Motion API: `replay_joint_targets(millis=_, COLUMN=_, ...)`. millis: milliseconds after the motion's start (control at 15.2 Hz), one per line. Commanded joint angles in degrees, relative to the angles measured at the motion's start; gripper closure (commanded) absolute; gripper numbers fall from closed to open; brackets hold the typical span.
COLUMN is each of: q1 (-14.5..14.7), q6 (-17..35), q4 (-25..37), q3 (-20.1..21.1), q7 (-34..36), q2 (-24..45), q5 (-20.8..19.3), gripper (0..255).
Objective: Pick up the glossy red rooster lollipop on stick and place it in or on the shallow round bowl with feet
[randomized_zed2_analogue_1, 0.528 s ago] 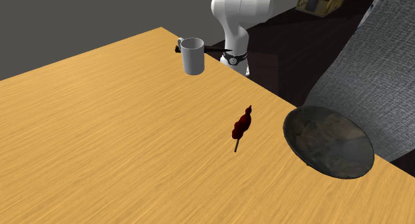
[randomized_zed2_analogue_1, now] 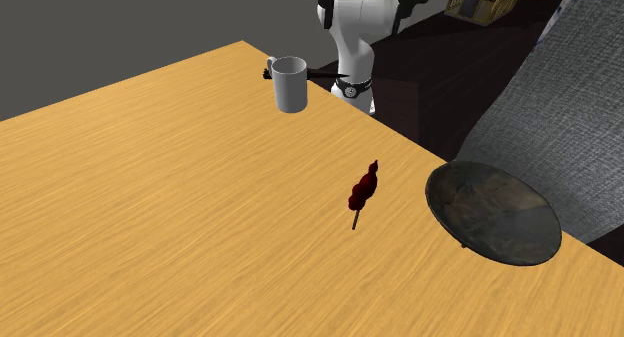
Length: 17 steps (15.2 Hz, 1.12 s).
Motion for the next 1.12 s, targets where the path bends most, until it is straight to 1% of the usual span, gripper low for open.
replay_joint_targets(millis=0, q1=-0.09, q6=1.59, q4=2.07, q3=1.31, q7=2.2, q2=4.42, q5=0.01, gripper=0)
replay_joint_targets(millis=462, q1=-0.61, q6=4.7, q4=12.7, q3=4.32, q7=8.78, q2=20.97, q5=-1.82, gripper=0)
replay_joint_targets(millis=858, q1=-0.02, q6=4.55, q4=25.04, q3=5.58, q7=14.2, q2=35.81, q5=-4.57, gripper=0)
replay_joint_targets(millis=924, q1=0.12, q6=4.37, q4=26.55, q3=5.61, q7=14.72, q2=37.42, q5=-4.87, gripper=0)
replay_joint_targets(millis=1056, q1=0.13, q6=5.87, q4=25.17, q3=5.53, q7=14.76, q2=37.55, q5=-4.92, gripper=0)
